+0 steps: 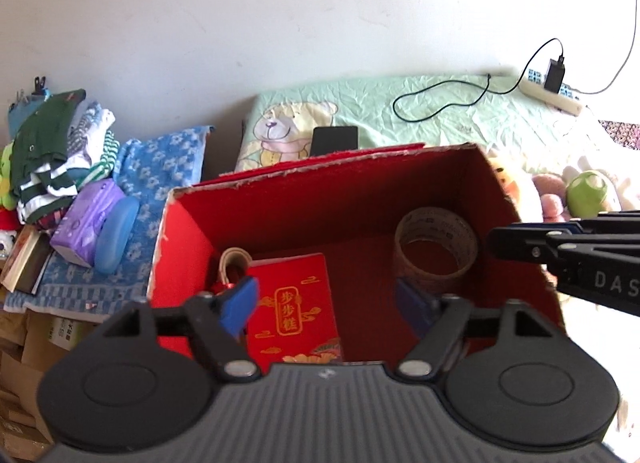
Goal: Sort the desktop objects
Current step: 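Lift the right tool out of the bin and move to the pine cone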
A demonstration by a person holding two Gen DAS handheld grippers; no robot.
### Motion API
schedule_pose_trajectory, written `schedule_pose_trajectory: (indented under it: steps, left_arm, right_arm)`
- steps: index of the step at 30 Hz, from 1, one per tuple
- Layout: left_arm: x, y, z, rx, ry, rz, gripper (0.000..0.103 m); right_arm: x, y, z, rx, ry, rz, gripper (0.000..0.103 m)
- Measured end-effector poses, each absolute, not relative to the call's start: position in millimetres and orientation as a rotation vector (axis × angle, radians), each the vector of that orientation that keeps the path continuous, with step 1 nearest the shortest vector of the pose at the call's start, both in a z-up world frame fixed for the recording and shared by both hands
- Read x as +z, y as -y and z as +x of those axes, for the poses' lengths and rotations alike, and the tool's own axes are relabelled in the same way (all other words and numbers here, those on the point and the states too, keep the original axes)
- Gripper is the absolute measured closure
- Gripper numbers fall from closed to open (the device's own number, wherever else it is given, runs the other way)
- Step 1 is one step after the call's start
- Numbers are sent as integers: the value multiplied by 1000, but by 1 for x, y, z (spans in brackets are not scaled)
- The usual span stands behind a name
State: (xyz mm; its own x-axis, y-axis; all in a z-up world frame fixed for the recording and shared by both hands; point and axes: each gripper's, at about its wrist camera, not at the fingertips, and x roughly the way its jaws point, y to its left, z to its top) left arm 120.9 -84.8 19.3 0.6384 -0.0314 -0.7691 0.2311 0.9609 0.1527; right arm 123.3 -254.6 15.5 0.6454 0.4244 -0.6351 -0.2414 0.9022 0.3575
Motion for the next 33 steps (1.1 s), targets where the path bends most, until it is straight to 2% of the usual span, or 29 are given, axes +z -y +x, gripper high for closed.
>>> schedule_pose_trajectory:
  steps: [2, 15, 19, 23, 33]
  left_arm:
    - [20, 91, 113, -148, -850, 264, 15]
    - [14, 117, 90, -100, -864, 288, 12]
    - [16, 121, 79, -113, -865, 277, 11]
    - [17, 125, 66, -127, -855, 261, 10]
    - [-8, 144, 42, -254, -926, 184, 11]
  right_arm:
    - [14, 258, 118, 396, -772, 253, 86]
    - [12, 279, 96, 421, -728, 308, 85]
    - [15, 289, 80, 411, -694, 318, 74]
    - [17, 304, 68, 399, -680, 325, 73]
    - [-16, 346, 43, 343, -764, 409, 73]
